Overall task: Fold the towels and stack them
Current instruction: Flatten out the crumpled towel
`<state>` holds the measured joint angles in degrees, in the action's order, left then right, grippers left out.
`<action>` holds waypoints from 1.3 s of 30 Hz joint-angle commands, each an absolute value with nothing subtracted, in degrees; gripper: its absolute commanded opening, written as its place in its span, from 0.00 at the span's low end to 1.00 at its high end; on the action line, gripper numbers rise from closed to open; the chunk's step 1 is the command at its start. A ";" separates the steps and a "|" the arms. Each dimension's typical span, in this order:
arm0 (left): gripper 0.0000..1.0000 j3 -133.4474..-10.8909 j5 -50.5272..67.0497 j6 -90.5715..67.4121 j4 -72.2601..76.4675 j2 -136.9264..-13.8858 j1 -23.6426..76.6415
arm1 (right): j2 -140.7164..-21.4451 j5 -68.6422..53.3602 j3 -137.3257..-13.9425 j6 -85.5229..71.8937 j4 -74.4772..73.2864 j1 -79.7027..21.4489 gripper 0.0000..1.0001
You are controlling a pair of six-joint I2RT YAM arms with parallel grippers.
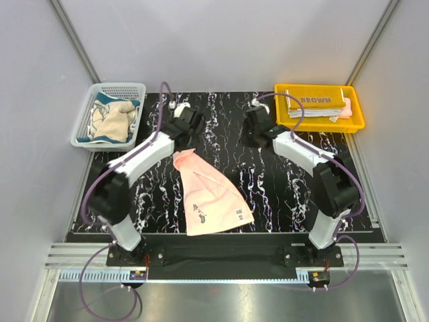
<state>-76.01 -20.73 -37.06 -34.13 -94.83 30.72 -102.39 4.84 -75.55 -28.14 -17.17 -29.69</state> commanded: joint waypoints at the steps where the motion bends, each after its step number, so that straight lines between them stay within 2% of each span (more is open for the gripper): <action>1: 0.44 -88.65 -26.98 -26.90 -37.33 -104.47 29.89 | -100.20 2.55 -75.59 -28.92 -15.91 -28.57 0.33; 6: 0.45 -103.42 -29.27 -21.90 -43.06 -120.22 29.45 | -96.42 1.84 -70.32 -30.06 -13.54 -28.48 0.33; 12: 0.47 -108.19 -27.33 -18.55 -44.47 -128.04 29.09 | -93.96 2.20 -67.94 -29.71 -12.92 -28.39 0.34; 36: 0.47 -106.61 -24.78 -18.10 -39.55 -131.13 28.30 | -94.13 1.32 -65.57 -29.97 -11.95 -28.30 0.34; 39: 0.41 -106.70 -26.19 -18.37 -39.46 -131.31 28.04 | -94.48 1.14 -65.30 -30.32 -11.60 -28.30 0.34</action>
<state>-105.08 -24.86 -18.46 -41.69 -130.78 28.60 -95.92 1.85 -65.45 -29.56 -14.28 -28.27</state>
